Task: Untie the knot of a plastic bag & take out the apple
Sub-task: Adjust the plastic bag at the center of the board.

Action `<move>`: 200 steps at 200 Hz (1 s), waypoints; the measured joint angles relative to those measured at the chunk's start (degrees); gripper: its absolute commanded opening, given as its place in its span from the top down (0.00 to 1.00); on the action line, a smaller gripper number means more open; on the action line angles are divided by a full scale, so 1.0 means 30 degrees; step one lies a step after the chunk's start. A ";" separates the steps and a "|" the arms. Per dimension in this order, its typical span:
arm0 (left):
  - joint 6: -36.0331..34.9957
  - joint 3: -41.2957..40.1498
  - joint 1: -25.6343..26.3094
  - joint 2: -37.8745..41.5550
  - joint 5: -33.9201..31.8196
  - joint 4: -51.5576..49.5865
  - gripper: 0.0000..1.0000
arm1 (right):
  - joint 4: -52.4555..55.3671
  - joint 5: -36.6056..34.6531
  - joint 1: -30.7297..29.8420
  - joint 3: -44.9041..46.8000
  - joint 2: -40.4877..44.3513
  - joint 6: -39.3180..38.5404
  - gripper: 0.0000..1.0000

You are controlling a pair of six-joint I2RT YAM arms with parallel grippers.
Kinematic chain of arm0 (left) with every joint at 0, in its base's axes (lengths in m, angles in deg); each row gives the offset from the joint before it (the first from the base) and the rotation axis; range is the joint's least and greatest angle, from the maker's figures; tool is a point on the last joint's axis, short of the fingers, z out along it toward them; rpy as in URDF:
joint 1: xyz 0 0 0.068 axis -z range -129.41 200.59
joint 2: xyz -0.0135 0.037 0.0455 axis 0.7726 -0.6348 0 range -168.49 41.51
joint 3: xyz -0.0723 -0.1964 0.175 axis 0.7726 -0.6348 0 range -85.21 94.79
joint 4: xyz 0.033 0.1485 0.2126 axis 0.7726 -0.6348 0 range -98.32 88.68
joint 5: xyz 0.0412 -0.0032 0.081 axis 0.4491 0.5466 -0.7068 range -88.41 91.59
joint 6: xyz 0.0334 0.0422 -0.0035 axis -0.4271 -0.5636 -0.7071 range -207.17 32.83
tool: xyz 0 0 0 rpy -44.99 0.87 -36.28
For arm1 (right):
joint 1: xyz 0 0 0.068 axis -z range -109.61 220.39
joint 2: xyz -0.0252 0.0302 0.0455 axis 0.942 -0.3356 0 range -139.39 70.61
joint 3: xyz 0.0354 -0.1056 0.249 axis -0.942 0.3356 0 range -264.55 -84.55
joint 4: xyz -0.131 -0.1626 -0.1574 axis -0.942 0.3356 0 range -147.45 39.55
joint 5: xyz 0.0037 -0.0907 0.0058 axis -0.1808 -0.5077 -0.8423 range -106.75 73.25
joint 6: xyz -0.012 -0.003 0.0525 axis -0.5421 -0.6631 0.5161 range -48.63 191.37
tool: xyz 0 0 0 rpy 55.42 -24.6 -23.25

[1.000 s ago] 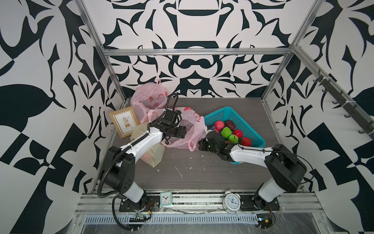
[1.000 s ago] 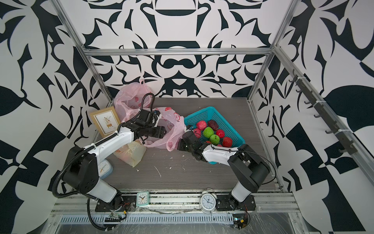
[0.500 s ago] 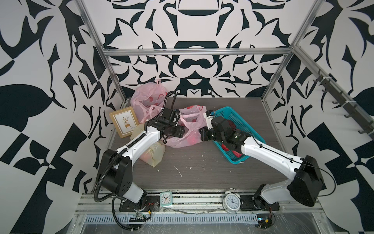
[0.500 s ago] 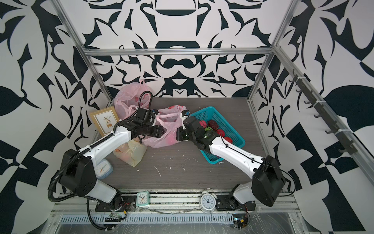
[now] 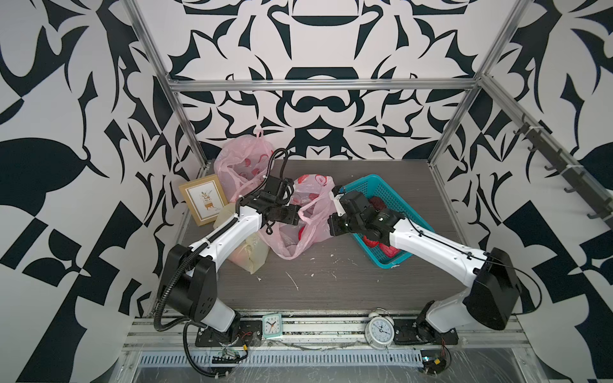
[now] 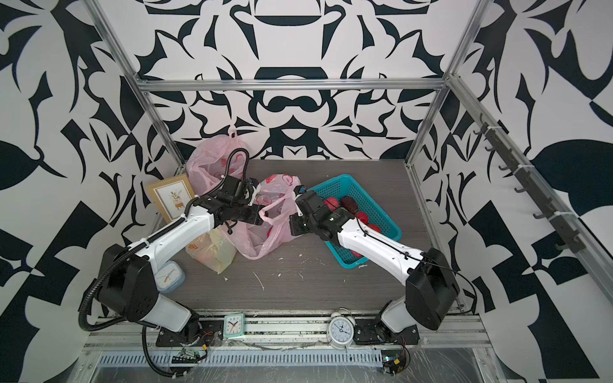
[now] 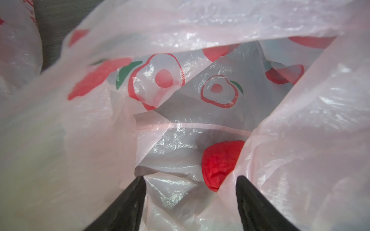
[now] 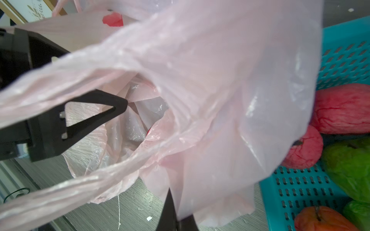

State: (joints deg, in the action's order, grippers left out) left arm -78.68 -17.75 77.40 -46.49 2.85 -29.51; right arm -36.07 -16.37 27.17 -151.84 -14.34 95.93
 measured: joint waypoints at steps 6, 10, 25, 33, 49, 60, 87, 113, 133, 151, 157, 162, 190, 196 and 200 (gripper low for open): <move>0.0000 -0.0007 -0.0036 0.0007 0.0000 0.0000 0.25 | 0.0029 -0.0058 0.0000 -0.0073 0.0000 -0.0044 1.00; 0.0000 -0.0022 -0.0058 0.0015 -0.0007 0.0007 0.25 | 0.0036 -0.0073 0.0000 -0.0095 0.0000 -0.0051 1.00; 0.0000 -0.0087 -0.0080 0.0036 -0.0036 0.0000 0.25 | -0.0029 -0.0007 0.0000 -0.0051 -0.0087 0.0080 1.00; 0.0000 -0.0124 -0.0080 0.0058 -0.0058 -0.0007 0.25 | -0.0255 0.0117 -0.0007 0.0153 -0.0160 0.0262 1.00; 0.0000 -0.0240 -0.0080 0.0146 -0.0073 -0.0029 0.25 | -0.0648 0.0350 -0.0102 0.0896 -0.0357 0.0678 1.00; 0.0000 -0.0386 -0.0080 0.0291 -0.0073 -0.0044 0.25 | -0.0576 0.0386 -0.0270 0.1326 -0.0597 0.0831 1.00; 0.0051 -0.0787 -0.0080 0.0831 -0.0051 -0.0182 0.26 | 0.0175 0.0328 -0.0670 0.1494 -0.1093 0.0845 1.00; 0.0321 -0.1617 -0.0080 0.1676 0.0197 -0.0117 0.27 | 0.1078 -0.0189 -0.0794 0.1494 -0.1071 0.0729 0.81; 0.0692 -0.2535 -0.0080 0.2441 0.0495 -0.0080 0.27 | 0.1974 -0.0903 -0.0787 0.1501 -0.0692 0.0189 0.71; 0.1005 -0.3242 -0.0080 0.3111 0.0670 -0.0051 0.28 | 0.2630 -0.1413 -0.0787 0.1392 0.0481 -0.0481 0.70; 0.1100 -0.3424 -0.0080 0.3351 0.0707 -0.0058 0.28 | 0.3016 -0.1537 -0.0787 0.1129 0.0882 -0.0845 0.70; 0.1173 -0.3541 -0.0080 0.3519 0.0743 -0.0044 0.28 | 0.3366 -0.1625 -0.0787 0.0750 0.1151 -0.1137 0.71; 0.1625 -0.4065 -0.0080 0.4728 0.1042 0.0248 0.31 | 0.4845 -0.1617 -0.0787 -0.3497 0.1377 -0.2856 0.79; 0.1705 -0.4233 -0.0080 0.4991 0.1129 0.0342 0.32 | 0.4947 -0.1457 -0.0780 -0.4481 0.1253 -0.3089 0.81; 0.1807 -0.4371 -0.0080 0.5209 0.1231 0.0401 0.32 | 0.4976 -0.1290 -0.0780 -0.5078 0.1122 -0.3264 0.82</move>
State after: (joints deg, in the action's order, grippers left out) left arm -73.26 -30.86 77.16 -30.87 6.55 -28.31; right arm -21.14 -20.24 24.83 -167.07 -10.97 86.13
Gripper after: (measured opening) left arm 0.691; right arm 0.206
